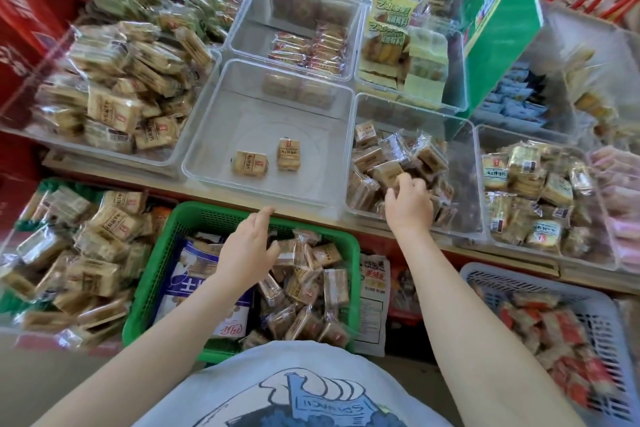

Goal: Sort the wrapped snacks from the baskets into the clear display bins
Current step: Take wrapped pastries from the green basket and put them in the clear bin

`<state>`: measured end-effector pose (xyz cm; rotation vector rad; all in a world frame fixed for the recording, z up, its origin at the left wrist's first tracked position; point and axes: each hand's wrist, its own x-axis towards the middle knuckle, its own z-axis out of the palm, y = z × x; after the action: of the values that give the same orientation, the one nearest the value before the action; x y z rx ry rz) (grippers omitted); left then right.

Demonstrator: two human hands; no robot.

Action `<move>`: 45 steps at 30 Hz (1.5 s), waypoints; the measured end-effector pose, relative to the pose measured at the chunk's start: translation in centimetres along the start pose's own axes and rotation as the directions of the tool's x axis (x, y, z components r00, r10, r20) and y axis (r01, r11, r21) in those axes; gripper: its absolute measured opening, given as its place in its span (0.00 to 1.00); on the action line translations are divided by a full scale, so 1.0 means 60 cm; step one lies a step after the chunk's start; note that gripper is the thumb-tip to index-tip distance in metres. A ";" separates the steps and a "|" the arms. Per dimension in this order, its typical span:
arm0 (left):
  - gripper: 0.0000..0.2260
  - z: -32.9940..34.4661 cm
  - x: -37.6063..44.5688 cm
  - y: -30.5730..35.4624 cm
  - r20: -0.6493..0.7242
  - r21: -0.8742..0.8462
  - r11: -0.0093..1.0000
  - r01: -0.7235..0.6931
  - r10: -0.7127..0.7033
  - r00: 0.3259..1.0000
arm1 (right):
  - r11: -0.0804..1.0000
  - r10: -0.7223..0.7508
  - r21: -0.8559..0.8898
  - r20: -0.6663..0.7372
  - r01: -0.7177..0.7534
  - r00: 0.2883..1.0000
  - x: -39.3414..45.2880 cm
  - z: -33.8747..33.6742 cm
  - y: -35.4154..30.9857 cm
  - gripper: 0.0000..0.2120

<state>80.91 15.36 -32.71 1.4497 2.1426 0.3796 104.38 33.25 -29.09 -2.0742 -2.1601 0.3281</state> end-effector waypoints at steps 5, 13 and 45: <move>0.27 0.025 0.001 -0.046 0.128 0.196 0.976 0.096 -0.123 0.984 | 0.988 -0.118 -0.110 -0.075 0.109 0.990 -0.045 0.016 -0.026 0.10; 0.33 0.071 -0.003 -0.104 0.293 0.379 0.922 0.077 -0.199 0.935 | 0.809 -0.582 0.228 0.184 0.542 0.792 -0.205 0.097 -0.079 0.05; 0.29 0.018 0.013 0.012 0.191 0.249 0.949 -0.192 0.146 0.971 | 0.986 -0.069 0.127 -0.273 0.107 0.960 -0.027 -0.068 0.018 0.25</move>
<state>81.83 16.28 -33.43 1.7552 1.9947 0.0229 106.47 31.97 -25.28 -1.8230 -2.0003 0.1718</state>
